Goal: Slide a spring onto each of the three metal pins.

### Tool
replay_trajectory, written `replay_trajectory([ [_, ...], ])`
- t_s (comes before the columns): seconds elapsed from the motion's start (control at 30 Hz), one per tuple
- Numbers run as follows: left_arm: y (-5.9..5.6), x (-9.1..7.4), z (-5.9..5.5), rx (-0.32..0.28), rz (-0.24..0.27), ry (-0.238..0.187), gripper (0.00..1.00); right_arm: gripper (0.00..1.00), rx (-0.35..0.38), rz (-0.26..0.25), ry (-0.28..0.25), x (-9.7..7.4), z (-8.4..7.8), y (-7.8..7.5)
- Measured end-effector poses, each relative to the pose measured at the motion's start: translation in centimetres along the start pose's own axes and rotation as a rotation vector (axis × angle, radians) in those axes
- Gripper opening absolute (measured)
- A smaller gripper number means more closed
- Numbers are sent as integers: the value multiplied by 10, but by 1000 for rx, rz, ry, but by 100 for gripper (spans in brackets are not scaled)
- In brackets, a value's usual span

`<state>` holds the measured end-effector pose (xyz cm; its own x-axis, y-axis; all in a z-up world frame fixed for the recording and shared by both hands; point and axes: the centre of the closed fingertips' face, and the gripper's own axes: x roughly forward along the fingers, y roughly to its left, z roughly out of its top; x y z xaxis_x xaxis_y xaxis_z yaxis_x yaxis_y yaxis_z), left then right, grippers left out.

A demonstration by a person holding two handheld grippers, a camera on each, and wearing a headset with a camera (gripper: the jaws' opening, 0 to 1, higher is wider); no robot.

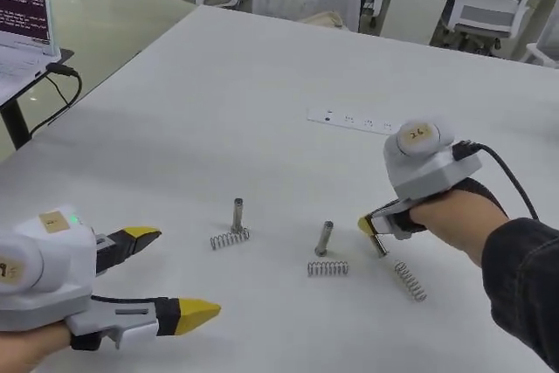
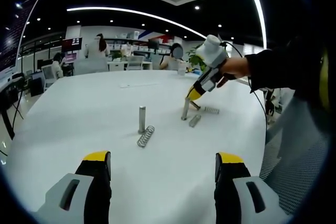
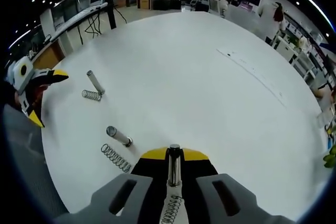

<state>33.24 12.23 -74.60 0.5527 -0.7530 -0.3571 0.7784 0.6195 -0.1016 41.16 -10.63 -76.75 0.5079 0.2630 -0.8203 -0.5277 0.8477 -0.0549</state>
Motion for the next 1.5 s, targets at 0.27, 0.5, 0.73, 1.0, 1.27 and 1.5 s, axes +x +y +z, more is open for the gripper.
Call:
replay_trajectory([
  [0.27, -3, -1, 1, 7, -8, 5, 78, 5, 25, -9, -33, -11, -7, -3],
  [0.5, -3, -2, 2, 12, -9, 5, 78, 5, 33, -11, -52, -18, -8, -2],
  [0.73, -4, -3, 2, 15, -9, 7, 78, 5, 39, -14, -82, -25, -12, -1],
  [1.0, -5, -4, 4, 22, -8, 7, 78, 5, 45, -10, -107, -33, -17, 0],
  [1.27, -5, -5, 5, 26, -6, 7, 78, 5, 59, -10, -121, -38, -21, -1],
  [1.5, -4, -6, 5, 26, -3, 8, 77, 5, 65, -12, -132, -40, -25, -1],
])
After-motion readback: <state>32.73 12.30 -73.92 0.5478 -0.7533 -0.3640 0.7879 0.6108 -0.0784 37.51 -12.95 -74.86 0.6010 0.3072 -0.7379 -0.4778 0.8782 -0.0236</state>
